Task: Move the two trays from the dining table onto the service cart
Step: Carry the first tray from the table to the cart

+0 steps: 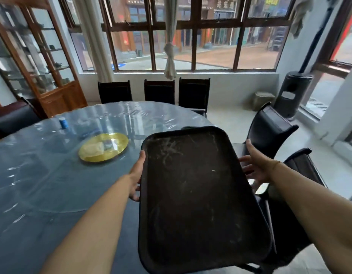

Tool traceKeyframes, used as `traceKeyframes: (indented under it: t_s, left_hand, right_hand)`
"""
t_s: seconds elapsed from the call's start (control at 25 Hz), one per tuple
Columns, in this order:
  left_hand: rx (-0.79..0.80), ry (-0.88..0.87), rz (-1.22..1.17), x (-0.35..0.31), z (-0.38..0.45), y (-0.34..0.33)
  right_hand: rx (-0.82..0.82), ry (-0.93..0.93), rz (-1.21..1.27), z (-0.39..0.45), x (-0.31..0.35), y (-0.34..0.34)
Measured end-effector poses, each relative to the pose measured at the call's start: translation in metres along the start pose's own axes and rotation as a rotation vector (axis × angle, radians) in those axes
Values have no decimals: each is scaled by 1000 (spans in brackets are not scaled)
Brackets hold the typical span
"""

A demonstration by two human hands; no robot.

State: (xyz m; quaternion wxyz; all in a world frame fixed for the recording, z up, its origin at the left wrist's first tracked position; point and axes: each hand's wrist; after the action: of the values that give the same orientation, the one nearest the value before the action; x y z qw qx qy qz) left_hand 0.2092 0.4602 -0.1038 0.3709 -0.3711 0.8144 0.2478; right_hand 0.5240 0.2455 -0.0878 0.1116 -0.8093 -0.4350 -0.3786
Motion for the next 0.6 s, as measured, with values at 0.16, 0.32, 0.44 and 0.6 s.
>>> traceKeyframes:
  t_s: [0.16, 0.32, 0.44, 0.6]
  left_hand:
    - [134, -39, 92, -25, 2, -82]
    - [265, -83, 211, -42, 6, -160]
    - [356, -143, 301, -52, 7, -223]
    - [488, -200, 380, -69, 0, -303]
  right_hand:
    - [-123, -26, 131, -31, -39, 79]
    - [-230, -36, 290, -65, -83, 141]
    - [-337, -53, 403, -92, -116, 182]
    - [-484, -71, 483, -123, -152, 223]
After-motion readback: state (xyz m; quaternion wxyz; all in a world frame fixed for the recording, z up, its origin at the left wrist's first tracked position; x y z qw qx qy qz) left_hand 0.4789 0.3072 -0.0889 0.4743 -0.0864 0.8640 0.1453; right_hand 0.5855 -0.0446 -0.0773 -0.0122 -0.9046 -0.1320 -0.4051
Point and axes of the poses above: each hand's wrist, its own z-axis towards the middle knuckle, its own y-axis out of the back of the hand, x = y × z, and after that the axes turned 5 degrees about -y, right-handed
